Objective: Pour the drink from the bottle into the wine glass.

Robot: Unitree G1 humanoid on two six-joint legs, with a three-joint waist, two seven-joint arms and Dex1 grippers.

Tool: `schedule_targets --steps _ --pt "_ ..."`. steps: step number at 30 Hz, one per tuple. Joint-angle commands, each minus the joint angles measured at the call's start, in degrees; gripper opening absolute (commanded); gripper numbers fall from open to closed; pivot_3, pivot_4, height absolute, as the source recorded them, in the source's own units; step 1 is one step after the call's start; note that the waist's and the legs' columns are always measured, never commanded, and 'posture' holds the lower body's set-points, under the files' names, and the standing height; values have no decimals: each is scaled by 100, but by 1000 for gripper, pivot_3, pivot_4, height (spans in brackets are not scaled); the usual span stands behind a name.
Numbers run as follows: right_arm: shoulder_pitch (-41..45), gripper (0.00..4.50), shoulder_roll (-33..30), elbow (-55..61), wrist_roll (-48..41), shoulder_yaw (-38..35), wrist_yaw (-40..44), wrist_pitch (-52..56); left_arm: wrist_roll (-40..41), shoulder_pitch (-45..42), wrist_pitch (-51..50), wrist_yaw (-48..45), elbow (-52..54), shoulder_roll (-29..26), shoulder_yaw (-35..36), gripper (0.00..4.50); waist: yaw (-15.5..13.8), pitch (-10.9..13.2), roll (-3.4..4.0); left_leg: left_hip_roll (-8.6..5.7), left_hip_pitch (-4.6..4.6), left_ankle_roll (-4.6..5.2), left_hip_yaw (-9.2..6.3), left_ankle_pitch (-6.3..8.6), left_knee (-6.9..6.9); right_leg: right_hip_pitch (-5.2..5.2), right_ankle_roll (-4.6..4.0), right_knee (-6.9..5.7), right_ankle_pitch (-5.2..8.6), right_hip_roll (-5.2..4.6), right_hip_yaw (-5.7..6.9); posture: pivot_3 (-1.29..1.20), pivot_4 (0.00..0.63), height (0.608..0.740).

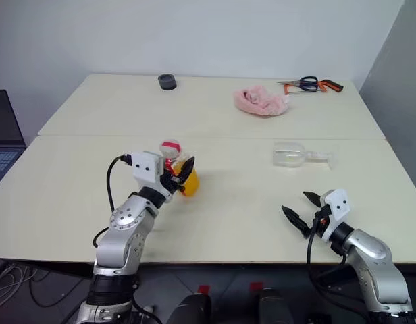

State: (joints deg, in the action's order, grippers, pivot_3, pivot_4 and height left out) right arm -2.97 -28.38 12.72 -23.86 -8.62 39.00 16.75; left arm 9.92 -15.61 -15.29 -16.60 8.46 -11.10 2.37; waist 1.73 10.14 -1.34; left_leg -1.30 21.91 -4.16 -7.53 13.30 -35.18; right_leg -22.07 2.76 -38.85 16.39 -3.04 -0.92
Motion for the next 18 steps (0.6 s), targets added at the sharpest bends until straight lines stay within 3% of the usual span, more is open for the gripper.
schedule_targets --steps 1,18 --pt "-3 4500 -45 178 -47 -56 56 -54 -35 -80 196 -62 62 -34 -53 1779 -1 0 0 0 0 0 0 0 0 0 0 0 0 0 0 0 150 740" --pt "206 4500 -67 148 -37 -8 124 -17 -35 -241 291 -184 120 -225 -7 1779 -3 1 -2 0 2 0 -1 0 0 0 -1 1 0 0 1 0 150 740"
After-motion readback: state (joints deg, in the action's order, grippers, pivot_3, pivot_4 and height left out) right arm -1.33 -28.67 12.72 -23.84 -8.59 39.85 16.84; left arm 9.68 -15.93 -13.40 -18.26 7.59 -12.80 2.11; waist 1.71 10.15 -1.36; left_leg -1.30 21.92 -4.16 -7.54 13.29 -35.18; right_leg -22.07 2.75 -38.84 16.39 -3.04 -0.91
